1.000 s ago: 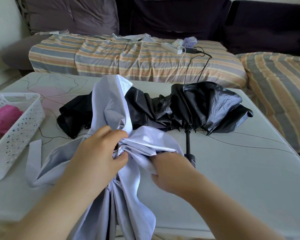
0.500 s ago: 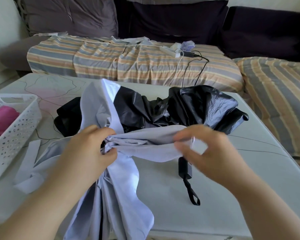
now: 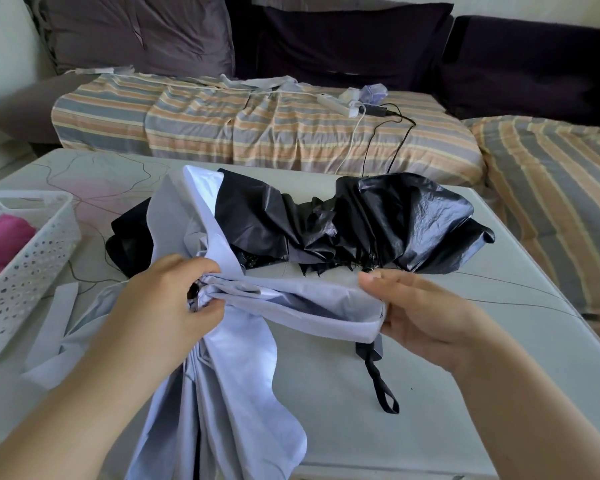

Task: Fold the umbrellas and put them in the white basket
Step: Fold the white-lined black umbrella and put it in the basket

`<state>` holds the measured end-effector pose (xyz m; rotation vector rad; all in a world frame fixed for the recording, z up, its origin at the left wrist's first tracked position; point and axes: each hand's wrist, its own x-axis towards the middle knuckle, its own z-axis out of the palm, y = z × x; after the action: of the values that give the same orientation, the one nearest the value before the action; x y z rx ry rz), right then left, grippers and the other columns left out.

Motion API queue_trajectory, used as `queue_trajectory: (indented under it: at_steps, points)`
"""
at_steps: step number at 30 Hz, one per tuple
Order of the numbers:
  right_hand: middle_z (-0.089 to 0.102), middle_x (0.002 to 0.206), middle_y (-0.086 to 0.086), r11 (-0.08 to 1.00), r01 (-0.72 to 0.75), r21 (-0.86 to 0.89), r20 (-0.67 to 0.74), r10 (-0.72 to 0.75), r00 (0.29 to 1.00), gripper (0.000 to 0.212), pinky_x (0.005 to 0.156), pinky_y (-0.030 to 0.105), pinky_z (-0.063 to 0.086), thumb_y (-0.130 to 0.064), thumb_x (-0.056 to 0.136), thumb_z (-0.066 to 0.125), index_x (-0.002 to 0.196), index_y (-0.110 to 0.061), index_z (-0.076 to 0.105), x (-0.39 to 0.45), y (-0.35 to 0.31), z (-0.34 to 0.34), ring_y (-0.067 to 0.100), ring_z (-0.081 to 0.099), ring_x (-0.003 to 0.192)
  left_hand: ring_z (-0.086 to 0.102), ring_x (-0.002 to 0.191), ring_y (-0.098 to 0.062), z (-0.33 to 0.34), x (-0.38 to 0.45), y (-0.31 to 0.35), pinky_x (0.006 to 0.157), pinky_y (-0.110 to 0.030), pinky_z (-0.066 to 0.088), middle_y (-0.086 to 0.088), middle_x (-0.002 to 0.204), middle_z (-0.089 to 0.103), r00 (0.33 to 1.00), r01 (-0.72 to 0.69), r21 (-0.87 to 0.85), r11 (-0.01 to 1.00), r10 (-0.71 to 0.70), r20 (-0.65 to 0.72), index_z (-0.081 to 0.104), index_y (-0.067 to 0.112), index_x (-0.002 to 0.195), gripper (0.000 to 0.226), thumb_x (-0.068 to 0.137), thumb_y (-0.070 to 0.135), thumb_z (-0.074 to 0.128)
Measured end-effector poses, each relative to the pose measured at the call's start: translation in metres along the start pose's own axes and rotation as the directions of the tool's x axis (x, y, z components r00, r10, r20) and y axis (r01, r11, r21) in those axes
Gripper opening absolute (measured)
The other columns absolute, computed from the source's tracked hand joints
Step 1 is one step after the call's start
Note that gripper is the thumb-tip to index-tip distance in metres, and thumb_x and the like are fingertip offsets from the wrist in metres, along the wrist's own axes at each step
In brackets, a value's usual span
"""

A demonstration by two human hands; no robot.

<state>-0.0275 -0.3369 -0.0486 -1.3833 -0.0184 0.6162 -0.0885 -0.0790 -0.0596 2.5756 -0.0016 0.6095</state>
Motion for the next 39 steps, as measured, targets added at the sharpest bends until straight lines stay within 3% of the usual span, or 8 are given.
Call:
queue_trajectory:
  at_steps: [5, 9, 18, 24, 27, 30, 34, 39]
  points:
    - [0.07, 0.078, 0.013, 0.925, 0.148, 0.35, -0.12, -0.113, 0.986, 0.035, 0.065, 0.025, 0.058, -0.027, 0.089, 0.052, 0.074, 0.0, 0.069, 0.007, 0.0, 0.002, 0.019, 0.069, 0.069, 0.056, 0.049, -0.028, 0.0, -0.002, -0.001, 0.052, -0.016, 0.038, -0.004, 0.067, 0.059, 0.999, -0.033, -0.013, 0.999, 0.033, -0.005, 0.07, 0.012, 0.081, 0.045, 0.061, 0.04, 0.041]
    - [0.071, 0.096, 0.022, 0.871, 0.048, 0.489, -0.073, -0.013, 0.997, 0.054, 0.068, 0.031, 0.06, -0.03, 0.103, 0.031, 0.099, 0.007, 0.07, 0.012, 0.002, 0.004, 0.025, 0.072, 0.081, 0.058, 0.051, -0.028, 0.002, -0.004, -0.003, 0.054, -0.014, 0.037, -0.007, 0.071, 0.062, 0.999, -0.035, 0.003, 0.999, 0.035, 0.01, 0.071, 0.009, 0.087, 0.05, 0.062, 0.041, 0.042]
    - [0.073, 0.081, 0.012, 0.828, 0.133, 0.544, -0.055, -0.123, 0.991, 0.034, 0.068, 0.027, 0.059, -0.02, 0.082, 0.049, 0.074, -0.002, 0.077, 0.015, -0.001, 0.007, 0.019, 0.072, 0.072, 0.055, 0.045, -0.023, 0.001, -0.006, -0.003, 0.053, -0.01, 0.035, -0.004, 0.07, 0.062, 0.998, -0.056, 0.027, 0.998, 0.056, 0.009, 0.071, 0.007, 0.088, 0.046, 0.066, 0.041, 0.049]
    - [0.061, 0.074, 0.007, 0.77, 0.24, 0.592, -0.27, -0.09, 0.958, 0.018, 0.064, 0.026, 0.057, -0.01, 0.092, 0.053, 0.11, -0.01, 0.05, 0.026, -0.002, -0.011, 0.018, 0.064, 0.067, 0.047, 0.052, -0.013, 0.003, -0.007, 0.002, 0.05, -0.005, 0.028, 0.0, 0.065, 0.058, 0.998, -0.067, 0.069, 0.995, 0.066, 0.012, 0.071, 0.013, 0.082, 0.027, 0.063, 0.029, 0.061]
    - [0.065, 0.088, 0.009, 0.99, 0.115, -0.084, -0.518, -0.142, 0.844, 0.03, 0.069, 0.033, 0.052, -0.013, 0.093, 0.06, 0.118, -0.002, 0.051, 0.022, 0.002, -0.024, 0.022, 0.064, 0.077, 0.055, 0.053, -0.022, 0.003, -0.005, -0.003, 0.054, -0.012, 0.035, -0.003, 0.073, 0.062, 1.0, 0.02, 0.011, 1.0, -0.02, 0.009, 0.072, 0.009, 0.087, 0.025, 0.064, 0.019, 0.07]
    - [0.063, 0.084, -0.006, 0.831, 0.309, -0.463, -0.596, -0.55, 0.584, 0.018, 0.067, 0.023, 0.045, -0.024, 0.091, 0.062, 0.107, -0.017, 0.064, -0.002, -0.01, -0.012, 0.007, 0.058, 0.072, 0.055, 0.05, -0.026, 0.002, -0.003, -0.002, 0.05, -0.019, 0.039, -0.004, 0.068, 0.06, 1.0, 0.016, 0.035, 0.999, -0.015, -0.015, 0.07, 0.012, 0.077, 0.019, 0.061, 0.018, 0.064]
    - [0.07, 0.079, -0.003, 0.562, 0.636, -0.529, 0.02, -0.741, 0.672, 0.014, 0.071, 0.018, 0.05, -0.028, 0.08, 0.059, 0.079, -0.017, 0.067, -0.043, -0.023, 0.044, 0.008, 0.065, 0.075, 0.056, 0.048, -0.028, 0.006, 0.0, 0.005, 0.043, -0.025, 0.042, -0.006, 0.065, 0.059, 0.999, -0.002, 0.049, 0.999, 0.004, -0.05, 0.07, 0.014, 0.074, 0.023, 0.053, 0.017, 0.061]
    - [0.058, 0.112, -0.016, 0.094, 0.299, -0.95, 0.21, -0.519, 0.829, 0.027, 0.082, 0.025, 0.045, -0.037, 0.09, 0.051, 0.116, -0.03, 0.055, -0.036, 0.006, 0.07, 0.003, 0.051, 0.102, 0.057, 0.047, -0.03, 0.012, -0.001, 0.008, 0.045, -0.021, 0.039, -0.006, 0.063, 0.057, 0.996, -0.034, 0.056, 0.998, 0.038, -0.077, 0.071, 0.011, 0.078, 0.022, 0.059, 0.02, 0.065]
